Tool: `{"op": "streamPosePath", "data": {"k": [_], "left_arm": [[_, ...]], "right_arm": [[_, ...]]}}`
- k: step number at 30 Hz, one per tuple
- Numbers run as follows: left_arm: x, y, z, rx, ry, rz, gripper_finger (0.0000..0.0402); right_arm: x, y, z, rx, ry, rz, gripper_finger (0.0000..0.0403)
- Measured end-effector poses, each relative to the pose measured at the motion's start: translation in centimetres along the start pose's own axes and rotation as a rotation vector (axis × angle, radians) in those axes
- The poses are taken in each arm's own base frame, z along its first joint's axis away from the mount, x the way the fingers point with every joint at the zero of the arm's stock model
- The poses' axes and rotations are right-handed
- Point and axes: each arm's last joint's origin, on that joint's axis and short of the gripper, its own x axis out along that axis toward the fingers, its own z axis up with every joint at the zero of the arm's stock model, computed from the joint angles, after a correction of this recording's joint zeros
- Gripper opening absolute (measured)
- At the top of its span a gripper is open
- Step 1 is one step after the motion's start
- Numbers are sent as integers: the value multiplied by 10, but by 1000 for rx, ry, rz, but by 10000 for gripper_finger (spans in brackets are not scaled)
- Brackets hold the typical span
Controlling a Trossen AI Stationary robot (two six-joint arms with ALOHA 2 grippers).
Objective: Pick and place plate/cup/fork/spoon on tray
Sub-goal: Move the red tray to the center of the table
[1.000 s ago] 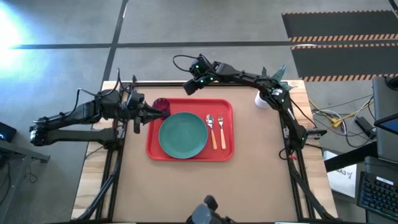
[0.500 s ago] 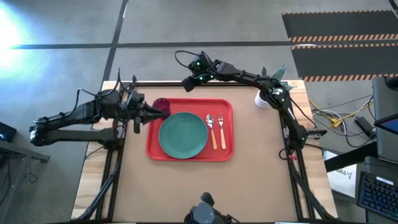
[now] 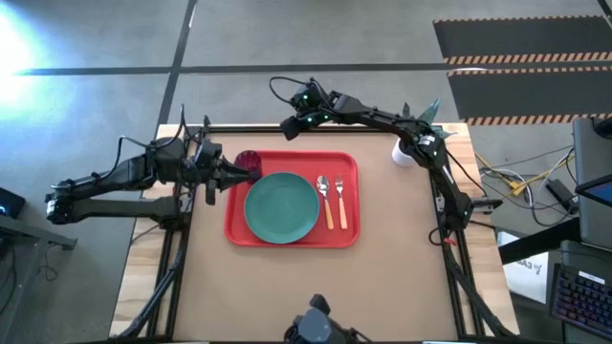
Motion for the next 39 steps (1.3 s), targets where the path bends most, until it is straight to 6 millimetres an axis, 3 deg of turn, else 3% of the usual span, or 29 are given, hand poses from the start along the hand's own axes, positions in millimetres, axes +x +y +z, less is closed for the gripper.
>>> {"op": "streamPosePath", "data": {"k": [13, 20, 39], "left_arm": [[0, 0, 0, 0, 0, 0, 80], [0, 0, 0, 1, 0, 0, 80], [0, 0, 0, 0, 0, 1, 80]], "right_arm": [[-5, -17, 4, 68, 13, -12, 8], [-3, -28, -10, 97, 79, -179, 8], [20, -25, -58, 101, 169, -437, 8]]}}
